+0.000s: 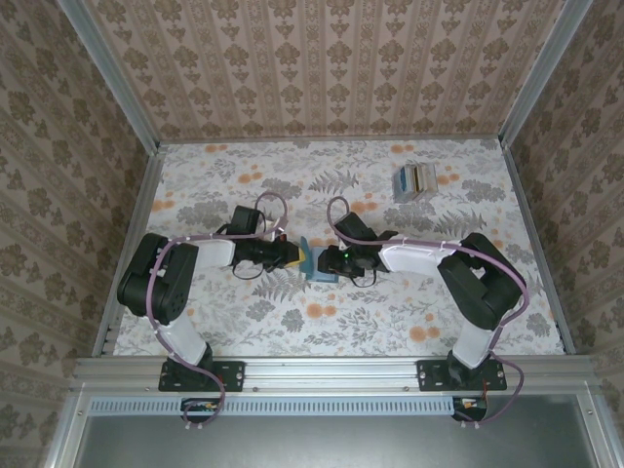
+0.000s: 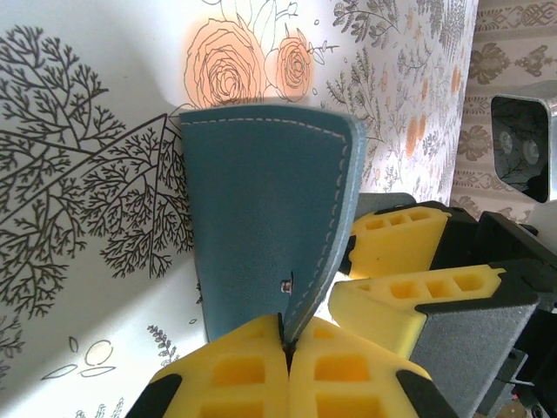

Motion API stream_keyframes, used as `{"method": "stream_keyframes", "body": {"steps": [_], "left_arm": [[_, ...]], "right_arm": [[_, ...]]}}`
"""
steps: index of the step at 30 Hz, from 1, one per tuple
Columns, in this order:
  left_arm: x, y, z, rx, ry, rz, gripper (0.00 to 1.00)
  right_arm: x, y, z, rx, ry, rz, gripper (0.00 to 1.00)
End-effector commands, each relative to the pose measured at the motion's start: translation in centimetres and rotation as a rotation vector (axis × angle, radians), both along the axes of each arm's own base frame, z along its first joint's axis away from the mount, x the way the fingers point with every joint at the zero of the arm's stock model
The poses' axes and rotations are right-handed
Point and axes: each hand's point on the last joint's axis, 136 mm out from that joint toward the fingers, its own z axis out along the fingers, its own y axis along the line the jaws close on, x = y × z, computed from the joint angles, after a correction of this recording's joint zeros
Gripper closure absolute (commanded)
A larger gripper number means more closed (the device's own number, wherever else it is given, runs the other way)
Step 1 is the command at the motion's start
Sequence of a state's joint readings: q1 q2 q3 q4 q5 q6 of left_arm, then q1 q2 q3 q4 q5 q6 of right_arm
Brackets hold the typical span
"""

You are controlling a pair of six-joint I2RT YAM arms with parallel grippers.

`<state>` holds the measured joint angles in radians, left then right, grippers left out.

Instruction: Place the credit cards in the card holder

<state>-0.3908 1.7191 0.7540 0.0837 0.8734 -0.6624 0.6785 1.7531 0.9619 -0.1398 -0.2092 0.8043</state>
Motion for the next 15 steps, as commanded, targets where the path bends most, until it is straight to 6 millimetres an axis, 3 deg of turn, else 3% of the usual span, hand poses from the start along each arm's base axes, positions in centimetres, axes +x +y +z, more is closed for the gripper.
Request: {"method": "stream_keyframes", "body": {"steps": [1, 9, 15], "left_arm": [[-1.0, 1.1, -2.3, 0.071, 0.073, 0.040, 1.00], [-1.2, 1.1, -2.5, 0.065, 0.077, 0.040, 1.00], [-1.3, 1.1, -2.4, 0.066, 0.078, 0.037, 1.00]], "right_arm": [[-0.3, -1.1, -0.1, -0.044, -0.006, -0.011, 0.57], [-0.2, 0.8, 0.1, 0.050, 0.002, 0.010, 0.74], [-0.1, 0.7, 0.7, 0.039, -0.014, 0.020, 0.81]]}}
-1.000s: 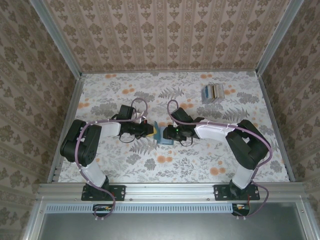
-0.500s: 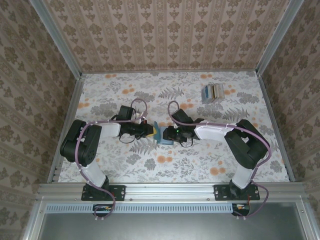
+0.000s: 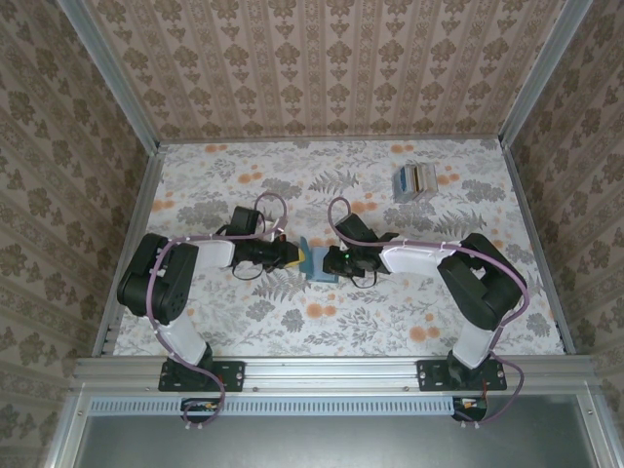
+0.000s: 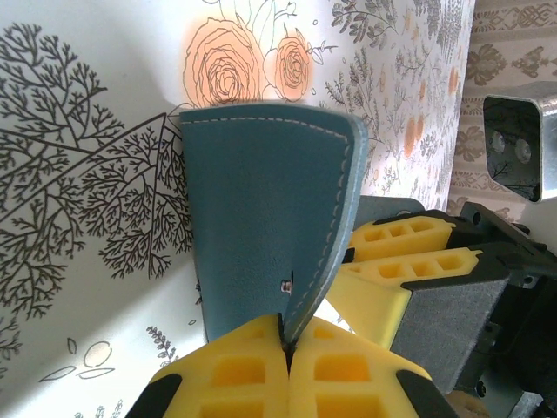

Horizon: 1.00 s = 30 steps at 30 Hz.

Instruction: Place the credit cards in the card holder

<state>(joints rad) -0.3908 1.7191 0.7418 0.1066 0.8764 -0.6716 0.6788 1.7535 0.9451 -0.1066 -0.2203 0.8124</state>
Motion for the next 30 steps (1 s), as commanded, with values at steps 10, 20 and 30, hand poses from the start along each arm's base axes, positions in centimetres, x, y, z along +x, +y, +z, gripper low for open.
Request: {"method": "stream_keyframes", "body": {"steps": [10, 20, 30], "left_arm": [[-1.0, 1.0, -1.3, 0.037, 0.071, 0.044, 1.00], [0.3, 2.9, 2.5, 0.038, -0.013, 0.112, 0.63], [1.4, 2.1, 2.1, 0.008, -0.006, 0.114, 0.56]], "right_arm": [[0.4, 3.6, 3.4, 0.244, -0.084, 0.070, 0.74], [0.0, 1.7, 3.3, 0.108, -0.092, 0.086, 1.00], [-0.5, -4.5, 4.6, -0.228, -0.131, 0.043, 1.00]]}}
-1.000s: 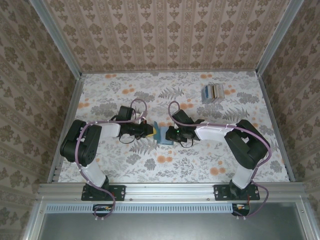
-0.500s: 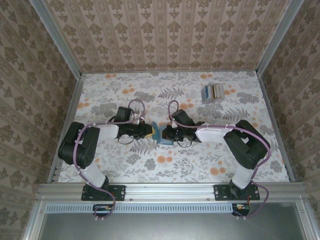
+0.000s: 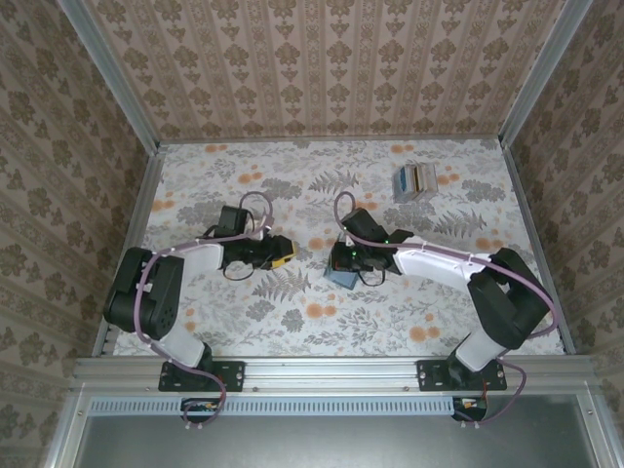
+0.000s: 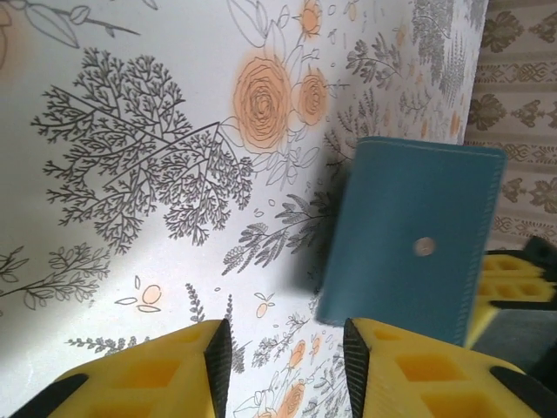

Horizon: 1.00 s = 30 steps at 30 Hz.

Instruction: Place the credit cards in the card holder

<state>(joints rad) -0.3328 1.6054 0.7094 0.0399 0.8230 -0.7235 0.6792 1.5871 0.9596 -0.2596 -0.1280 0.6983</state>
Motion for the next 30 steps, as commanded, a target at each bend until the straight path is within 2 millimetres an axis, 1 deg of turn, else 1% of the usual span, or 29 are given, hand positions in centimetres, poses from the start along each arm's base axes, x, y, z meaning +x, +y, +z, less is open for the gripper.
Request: {"method": "stream_keyframes", "body": {"steps": [1, 2, 4, 6, 7, 10, 14, 17, 21, 24, 26, 28, 30], "left_arm": [[0.9, -0.5, 0.5, -0.020, -0.021, -0.004, 0.56], [1.0, -0.5, 0.5, -0.023, -0.021, -0.006, 0.55], [1.2, -0.8, 0.5, -0.041, -0.019, -0.010, 0.55], [1.3, -1.0, 0.4, -0.055, -0.016, -0.010, 0.54], [1.3, -1.0, 0.2, -0.057, -0.011, -0.010, 0.54], [1.3, -1.2, -0.4, -0.071, 0.004, -0.012, 0.54], [1.7, -0.6, -0.4, -0.073, -0.016, 0.016, 0.52], [2.7, -0.4, -0.3, -0.090, -0.021, 0.022, 0.51], [4.2, 0.0, 0.0, -0.108, -0.038, 0.047, 0.49], [4.9, -0.7, 0.5, -0.137, -0.047, 0.018, 0.47], [5.0, -1.5, 0.9, -0.152, -0.056, -0.011, 0.46], [4.8, -2.4, 0.8, -0.141, -0.068, -0.050, 0.46], [4.3, -3.4, 0.3, -0.125, -0.059, -0.097, 0.46]], "right_arm": [[-0.1, -2.0, -0.2, -0.150, -0.007, -0.003, 1.00], [-0.1, -1.6, -0.6, -0.155, 0.000, 0.002, 0.98], [0.1, -0.5, -1.5, -0.158, 0.033, 0.015, 0.89], [0.2, 0.9, -2.0, -0.153, 0.048, 0.033, 0.82], [0.2, 1.6, -2.1, -0.149, 0.047, 0.044, 0.76], [0.7, 3.2, -2.3, -0.119, 0.048, 0.056, 0.68], [1.5, 4.6, -1.9, -0.075, 0.033, 0.070, 0.62], [2.0, 5.8, -1.5, -0.033, 0.010, 0.097, 0.59], [2.4, 7.5, -0.5, 0.034, -0.016, 0.139, 0.55], [2.7, 8.1, -0.4, 0.060, -0.035, 0.164, 0.52], [2.9, 8.4, -0.5, 0.073, -0.046, 0.170, 0.51], [3.0, 8.7, -0.9, 0.084, -0.058, 0.187, 0.51], [3.1, 8.8, -1.4, 0.092, -0.074, 0.197, 0.51]]}}
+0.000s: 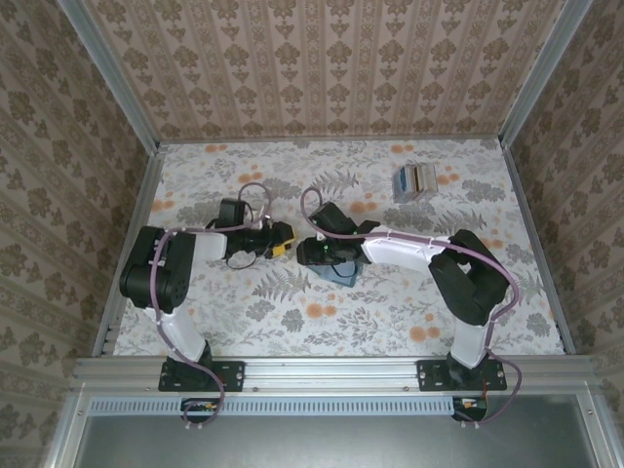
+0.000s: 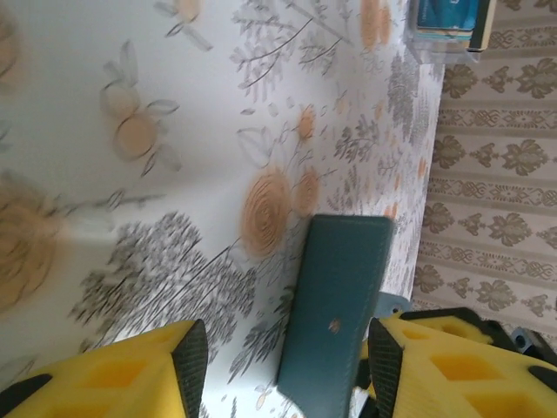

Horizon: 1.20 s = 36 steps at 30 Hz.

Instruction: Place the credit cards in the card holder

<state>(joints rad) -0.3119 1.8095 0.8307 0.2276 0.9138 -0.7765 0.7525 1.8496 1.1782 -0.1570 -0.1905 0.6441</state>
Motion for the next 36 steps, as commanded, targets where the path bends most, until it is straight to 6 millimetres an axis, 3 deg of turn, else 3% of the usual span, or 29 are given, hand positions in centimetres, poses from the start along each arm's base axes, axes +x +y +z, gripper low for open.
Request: {"method": "stream_keyframes", "body": {"steps": [1, 10, 17, 18, 19, 22, 25, 31, 36], "left_arm": [[-0.7, -2.1, 0.1, -0.011, -0.019, -0.105, 0.46], [-1.6, -3.2, -2.6, 0.032, 0.032, -0.153, 0.49], [-3.2, -5.1, -3.4, 0.034, 0.046, -0.236, 0.50], [-3.2, -5.0, -3.5, 0.037, 0.045, -0.236, 0.53], [-4.0, -5.8, -3.7, 0.047, 0.045, -0.264, 0.60], [-4.2, -5.4, -5.0, 0.094, 0.074, -0.259, 0.82], [-4.1, -4.9, -5.8, 0.143, 0.071, -0.235, 0.90], [-4.4, -4.3, -6.2, 0.177, 0.088, -0.210, 0.93], [-5.0, -4.1, -5.9, 0.157, 0.103, -0.189, 0.91]], "right_arm": [[0.5, 0.7, -0.4, 0.048, -0.044, 0.040, 0.51], [0.3, 0.7, -0.1, 0.202, -0.092, 0.080, 0.49], [-0.6, 0.5, -0.5, 0.243, -0.119, 0.125, 0.50], [-0.7, 0.5, -0.3, 0.253, -0.124, 0.132, 0.50], [-0.8, 0.6, 0.0, 0.266, -0.135, 0.140, 0.50], [-0.7, 0.5, 0.7, 0.277, -0.160, 0.140, 0.50], [-0.7, -0.1, 1.8, 0.274, -0.174, 0.127, 0.50], [-0.7, -4.1, 4.3, 0.232, -0.166, 0.007, 0.49], [-1.6, -9.1, 2.4, 0.018, -0.044, -0.145, 0.49]]}}
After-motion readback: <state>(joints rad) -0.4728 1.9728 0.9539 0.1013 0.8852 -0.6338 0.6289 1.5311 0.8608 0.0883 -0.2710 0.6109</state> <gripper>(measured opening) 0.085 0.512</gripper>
